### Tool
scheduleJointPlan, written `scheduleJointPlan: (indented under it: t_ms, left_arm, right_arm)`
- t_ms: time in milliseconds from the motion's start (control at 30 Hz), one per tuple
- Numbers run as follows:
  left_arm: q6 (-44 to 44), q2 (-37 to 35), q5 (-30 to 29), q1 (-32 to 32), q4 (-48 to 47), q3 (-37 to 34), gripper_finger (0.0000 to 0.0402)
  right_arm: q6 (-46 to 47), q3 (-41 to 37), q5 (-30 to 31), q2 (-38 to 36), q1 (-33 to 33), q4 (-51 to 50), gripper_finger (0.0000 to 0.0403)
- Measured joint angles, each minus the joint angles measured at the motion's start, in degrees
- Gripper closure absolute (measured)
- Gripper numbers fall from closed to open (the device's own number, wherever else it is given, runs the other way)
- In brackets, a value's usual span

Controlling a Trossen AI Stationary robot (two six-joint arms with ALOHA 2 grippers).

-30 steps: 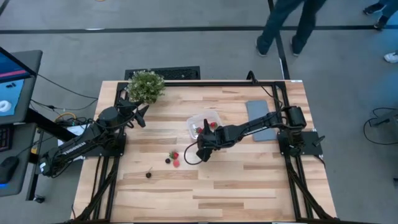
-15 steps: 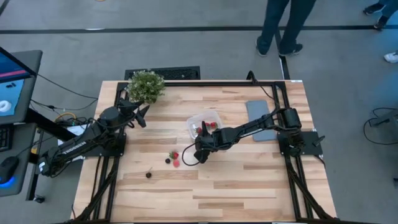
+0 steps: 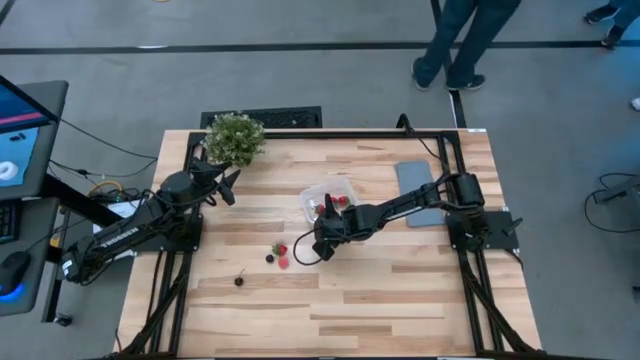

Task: Pick and placing Produce into tupperware
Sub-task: Put the corn into the transparent bin

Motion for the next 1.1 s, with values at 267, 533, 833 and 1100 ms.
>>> scheduleJointPlan:
  t_ms: [267,533,833,1100]
  left_arm:
    - [0.00,0.00,0.00,0.00,0.00,0.00,0.0210]
    - [0.00,0.00,0.00,-0.01,0.00,0.00,0.0210]
    - [0.00,0.00,0.00,0.00,0.00,0.00,0.0210]
    - [0.00,0.00,0.00,-0.02,0.00,0.00,0.0210]
  right_arm:
    - [0.00,0.00,-0.03,0.02,0.00,0.33,0.0336]
    - [-0.05,-0.12,-1.14,-1.39,0.00,-0.28,0.0338]
    - [-3.71,5.12,-2.47,-2.08,0.44,-6.33,0.0338]
    - [-6.61,10.88,-1.76,-2.10,-0.39,-14.12,0.0338]
